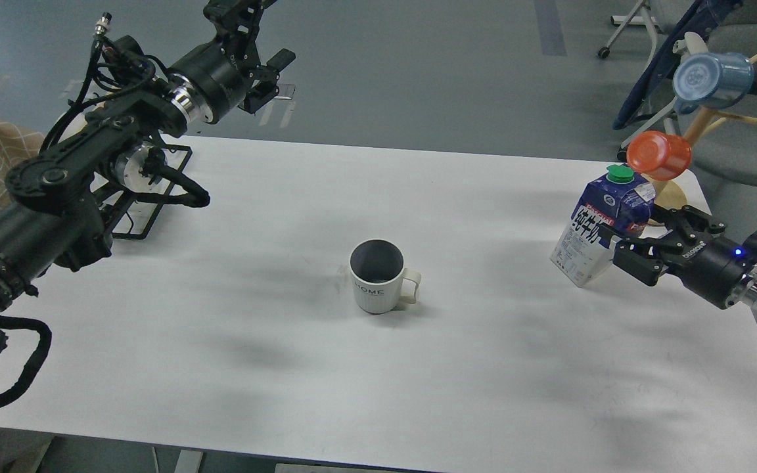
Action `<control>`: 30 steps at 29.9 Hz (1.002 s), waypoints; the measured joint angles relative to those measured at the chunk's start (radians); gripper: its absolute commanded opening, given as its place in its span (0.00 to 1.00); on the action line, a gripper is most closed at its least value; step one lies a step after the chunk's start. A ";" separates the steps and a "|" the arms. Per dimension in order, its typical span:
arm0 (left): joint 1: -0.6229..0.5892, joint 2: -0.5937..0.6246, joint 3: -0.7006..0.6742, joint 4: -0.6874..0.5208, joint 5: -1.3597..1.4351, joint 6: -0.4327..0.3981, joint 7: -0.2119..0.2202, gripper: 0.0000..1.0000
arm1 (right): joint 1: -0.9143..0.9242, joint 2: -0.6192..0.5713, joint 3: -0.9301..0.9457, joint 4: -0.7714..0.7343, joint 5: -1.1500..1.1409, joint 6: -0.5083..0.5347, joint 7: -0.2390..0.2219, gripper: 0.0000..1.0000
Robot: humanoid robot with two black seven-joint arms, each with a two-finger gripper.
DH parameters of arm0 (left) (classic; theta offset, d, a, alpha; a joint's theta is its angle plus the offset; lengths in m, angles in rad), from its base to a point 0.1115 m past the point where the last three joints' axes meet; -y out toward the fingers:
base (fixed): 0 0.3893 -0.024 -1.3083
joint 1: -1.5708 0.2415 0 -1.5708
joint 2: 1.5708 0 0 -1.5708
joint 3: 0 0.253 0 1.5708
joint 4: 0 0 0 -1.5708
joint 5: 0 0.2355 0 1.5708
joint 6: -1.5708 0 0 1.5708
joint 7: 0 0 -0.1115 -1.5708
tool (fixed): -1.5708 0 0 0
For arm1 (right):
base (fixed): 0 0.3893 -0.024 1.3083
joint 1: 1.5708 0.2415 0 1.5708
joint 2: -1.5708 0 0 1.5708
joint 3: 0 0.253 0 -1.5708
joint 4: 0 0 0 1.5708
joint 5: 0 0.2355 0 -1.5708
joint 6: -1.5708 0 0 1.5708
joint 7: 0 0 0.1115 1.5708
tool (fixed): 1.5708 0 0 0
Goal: Place cup and milk with both arms
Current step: 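Reach the right gripper to the milk carton and grasp it, then carry the milk carton with the right gripper beside the white mug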
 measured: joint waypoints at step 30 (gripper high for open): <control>0.001 0.006 0.008 -0.001 0.002 -0.001 0.000 0.97 | 0.098 0.069 -0.005 0.142 -0.011 0.000 0.000 0.00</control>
